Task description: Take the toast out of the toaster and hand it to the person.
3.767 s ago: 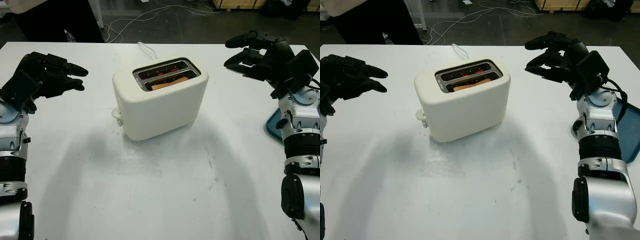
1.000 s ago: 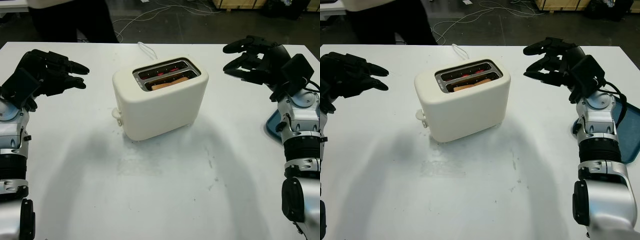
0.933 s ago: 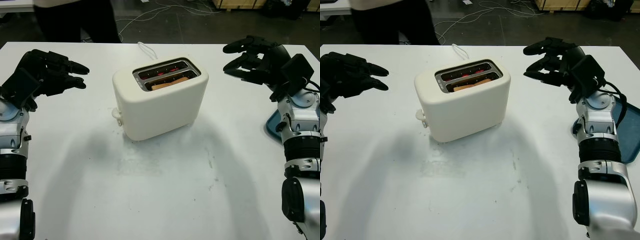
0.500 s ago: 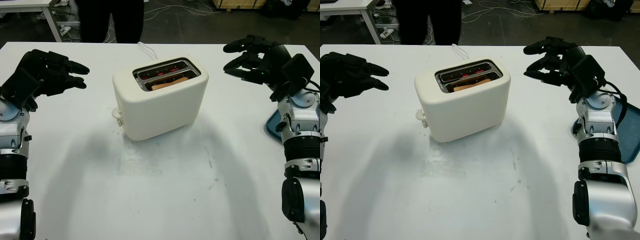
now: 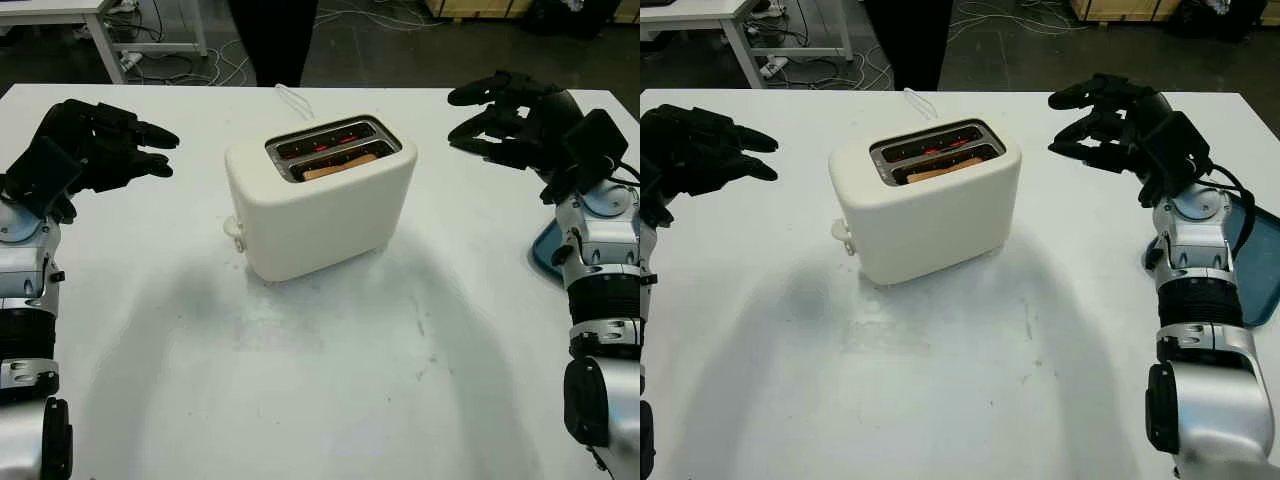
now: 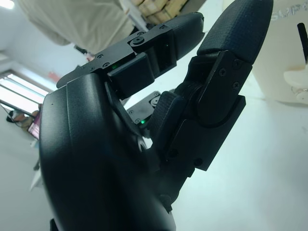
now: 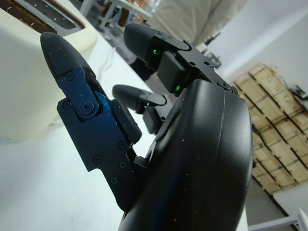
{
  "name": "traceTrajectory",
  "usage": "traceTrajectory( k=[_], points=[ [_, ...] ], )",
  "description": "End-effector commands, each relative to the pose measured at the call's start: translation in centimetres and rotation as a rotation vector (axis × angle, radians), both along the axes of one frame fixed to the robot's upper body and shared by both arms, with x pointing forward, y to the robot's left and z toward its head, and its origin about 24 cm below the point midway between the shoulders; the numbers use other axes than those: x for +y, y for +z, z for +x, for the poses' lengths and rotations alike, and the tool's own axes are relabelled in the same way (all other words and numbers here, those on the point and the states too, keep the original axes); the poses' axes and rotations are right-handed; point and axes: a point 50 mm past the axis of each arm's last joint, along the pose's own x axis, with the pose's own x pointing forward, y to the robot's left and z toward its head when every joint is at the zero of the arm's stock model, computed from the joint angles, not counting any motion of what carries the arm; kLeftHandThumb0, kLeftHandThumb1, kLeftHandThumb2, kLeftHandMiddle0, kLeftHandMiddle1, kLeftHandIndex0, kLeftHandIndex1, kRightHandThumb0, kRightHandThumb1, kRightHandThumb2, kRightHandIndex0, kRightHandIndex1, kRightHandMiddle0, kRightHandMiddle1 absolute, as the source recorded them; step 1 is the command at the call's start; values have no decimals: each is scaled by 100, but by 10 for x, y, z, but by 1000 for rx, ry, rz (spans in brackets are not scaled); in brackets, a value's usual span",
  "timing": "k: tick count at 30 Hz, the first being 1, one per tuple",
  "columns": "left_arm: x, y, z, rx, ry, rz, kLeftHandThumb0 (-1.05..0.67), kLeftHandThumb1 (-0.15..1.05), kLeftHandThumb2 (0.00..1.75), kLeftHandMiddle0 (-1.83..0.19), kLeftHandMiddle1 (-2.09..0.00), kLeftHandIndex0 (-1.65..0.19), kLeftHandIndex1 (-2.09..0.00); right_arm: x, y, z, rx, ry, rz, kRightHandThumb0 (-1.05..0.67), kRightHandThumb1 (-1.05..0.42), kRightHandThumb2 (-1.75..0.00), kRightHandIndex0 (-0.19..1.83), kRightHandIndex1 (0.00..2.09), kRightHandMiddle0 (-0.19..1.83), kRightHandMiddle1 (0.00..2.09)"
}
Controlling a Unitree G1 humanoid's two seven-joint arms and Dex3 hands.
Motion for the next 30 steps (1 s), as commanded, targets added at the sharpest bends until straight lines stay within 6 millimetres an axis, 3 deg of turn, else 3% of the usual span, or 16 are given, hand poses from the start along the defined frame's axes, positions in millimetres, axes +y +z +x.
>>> traceTrajectory(
  k=[1, 9, 27, 30],
  points=[
    [3, -8, -3, 25, 13, -23, -105, 76, 0, -138, -29, -139, -1, -4, -3, -2, -6, 1, -3, -72, -69, -1, 66, 102, 71, 62],
    [2, -16, -6, 63, 19, -50, -105, 71, 0, -141, -28, -143, -3, -6, -6, -2, 47, 1, 11, -70, -64, 0, 65, 103, 73, 62],
    [-1, -12, -4, 42, 5, -6, -105, 75, 1, -141, -25, -141, -1, -7, -6, -2, 35, 0, -4, -71, -64, -1, 69, 103, 76, 62],
    [-1, -11, -4, 42, 7, -6, -105, 75, 1, -142, -24, -140, -1, -8, -7, -3, 28, -2, 11, -62, -64, 0, 70, 101, 75, 61]
  ],
)
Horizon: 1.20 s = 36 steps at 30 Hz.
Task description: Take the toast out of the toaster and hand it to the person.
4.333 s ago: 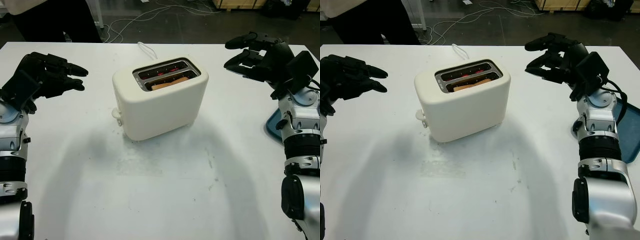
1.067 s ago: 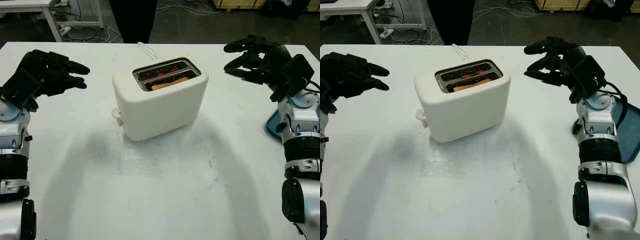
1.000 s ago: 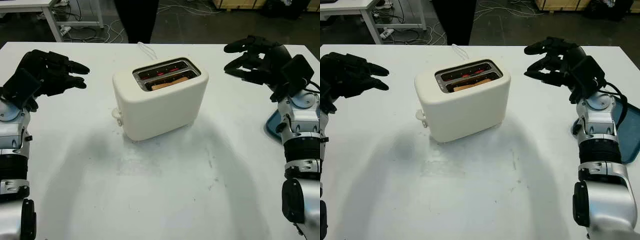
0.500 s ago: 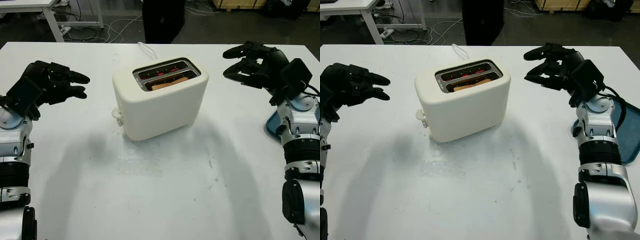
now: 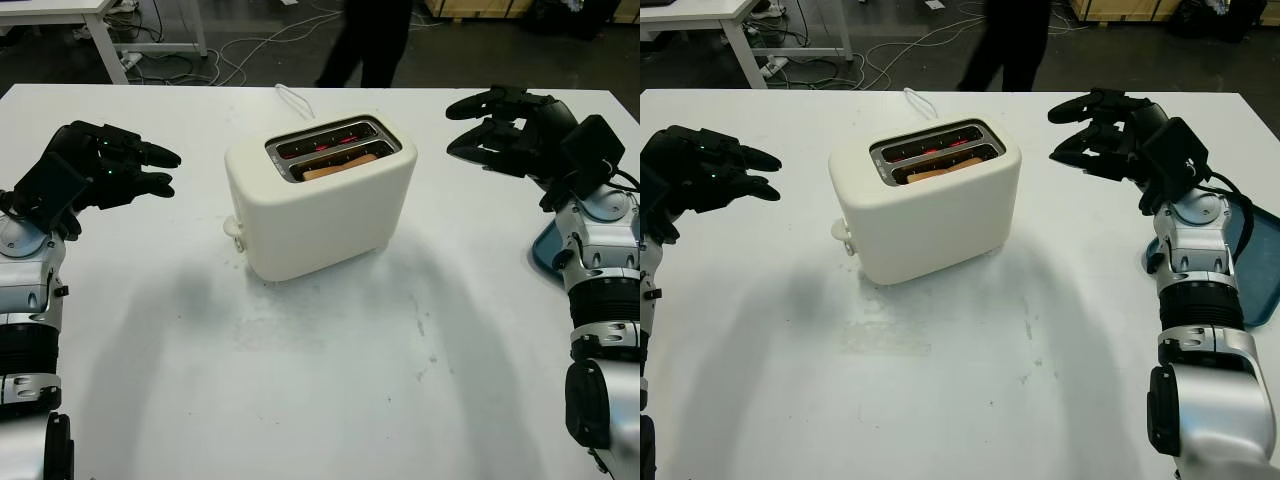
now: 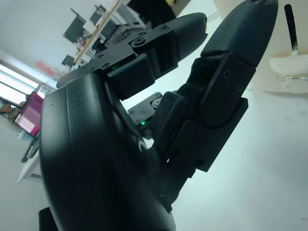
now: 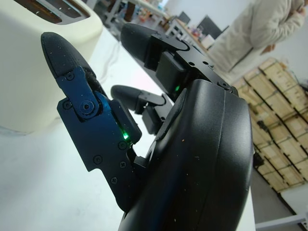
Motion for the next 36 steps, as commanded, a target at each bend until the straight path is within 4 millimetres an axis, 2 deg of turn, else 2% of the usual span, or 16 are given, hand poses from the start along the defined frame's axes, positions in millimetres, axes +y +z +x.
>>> traceTrajectory(
  k=[1, 5, 11, 15, 20, 25, 28, 36],
  points=[
    [-1, 4, 0, -24, -4, 11, -105, 75, 0, -142, -24, -140, -1, -4, 0, -2, -15, -7, 6, -61, -63, 0, 70, 100, 75, 61],
    [-1, 4, 0, -31, -7, 5, -105, 74, 0, -142, -23, -140, 0, -3, 2, -2, -22, -16, -13, -53, -59, 0, 69, 98, 76, 60],
    [-1, 4, 0, -28, 3, 7, -105, 74, 0, -143, -23, -141, -1, -6, -1, -2, -27, 2, 23, -64, -61, -2, 65, 100, 79, 59],
    [-1, 3, 0, -34, 0, 7, -105, 73, 0, -143, -23, -141, -1, -6, -2, -1, -32, -9, 41, -67, -61, -1, 74, 103, 88, 55],
    [-1, 3, 1, -31, 5, 4, -105, 73, 0, -144, -23, -142, -1, -6, -1, -1, -26, 4, 70, -61, -63, -2, 79, 107, 92, 56],
    [-1, 4, 0, -28, 7, 2, -105, 72, 0, -145, -22, -142, -1, -8, -4, 0, -20, 30, 105, -65, -64, -1, 110, 86, 113, 49],
    [-1, 4, 0, -34, 6, 3, -105, 73, 0, -145, -22, -142, -1, -9, -5, 1, -22, 40, 113, -66, -64, 0, 122, 80, 122, 46],
    [0, 3, 0, -37, 7, 0, -105, 73, 0, -145, -21, -142, -1, -8, -5, 1, -34, 43, 118, -63, -63, 0, 129, 78, 128, 44]
  ],
)
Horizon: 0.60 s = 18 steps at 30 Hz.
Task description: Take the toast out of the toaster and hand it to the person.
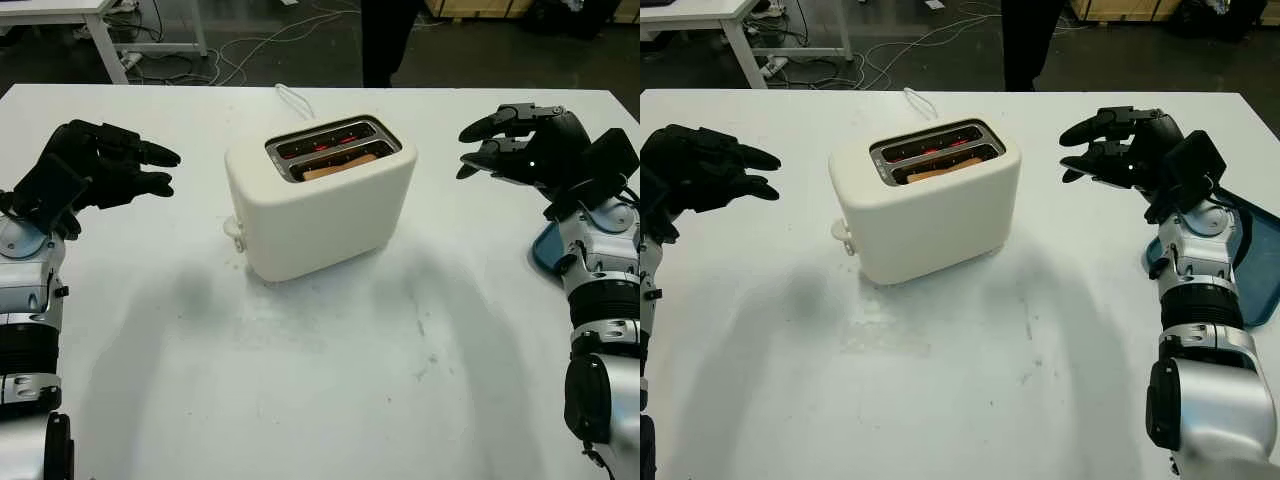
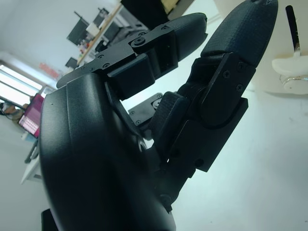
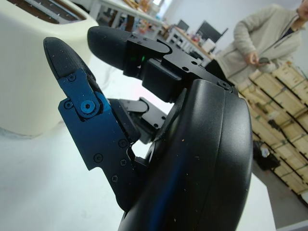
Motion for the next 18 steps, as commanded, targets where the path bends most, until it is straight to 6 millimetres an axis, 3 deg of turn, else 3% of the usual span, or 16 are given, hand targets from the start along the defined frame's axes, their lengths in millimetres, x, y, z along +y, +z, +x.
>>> traceTrajectory(
  k=[1, 18],
  points=[
    [0, 2, 1, -16, 5, -3, -105, 73, 0, -145, -21, -142, -1, 3, 5, 2, -25, 14, 25, -63, -63, 0, 129, 78, 128, 44],
    [0, 2, 0, -16, 8, -10, -105, 74, 0, -145, -20, -141, -1, 3, 6, 1, -34, 14, 23, -62, -63, 0, 130, 74, 131, 38]
  ],
)
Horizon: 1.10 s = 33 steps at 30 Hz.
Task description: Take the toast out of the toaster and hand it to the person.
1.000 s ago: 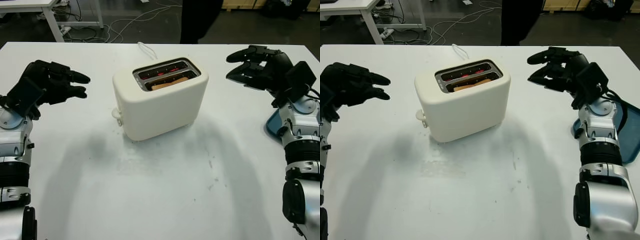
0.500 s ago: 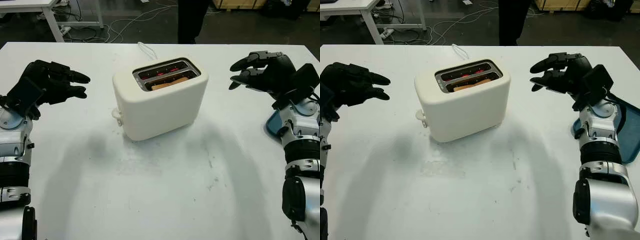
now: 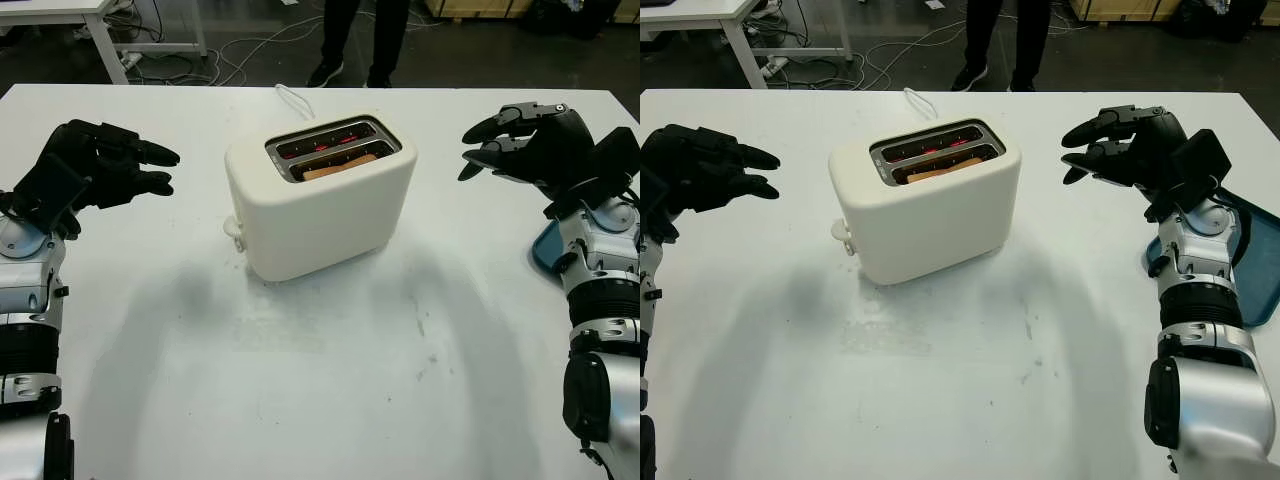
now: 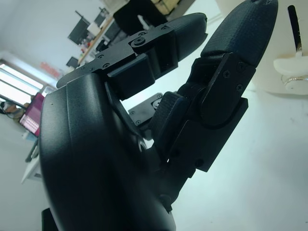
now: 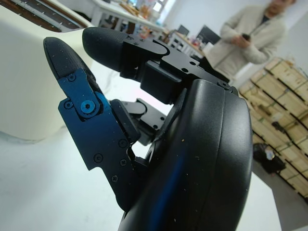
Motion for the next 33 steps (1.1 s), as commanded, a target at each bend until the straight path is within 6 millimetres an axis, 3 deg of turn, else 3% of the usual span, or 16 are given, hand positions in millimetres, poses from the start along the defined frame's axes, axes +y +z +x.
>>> traceTrajectory(
  k=[1, 33],
  points=[
    [0, 1, 0, -13, 3, -6, -105, 74, 0, -145, -20, -142, -1, 3, 5, 1, -25, 3, -11, -63, -63, 0, 130, 74, 131, 38],
    [0, 2, 0, -23, 3, -3, -105, 74, 1, -145, -19, -141, 0, 3, 4, 1, -31, 10, 0, -61, -64, 0, 130, 71, 132, 34]
  ],
)
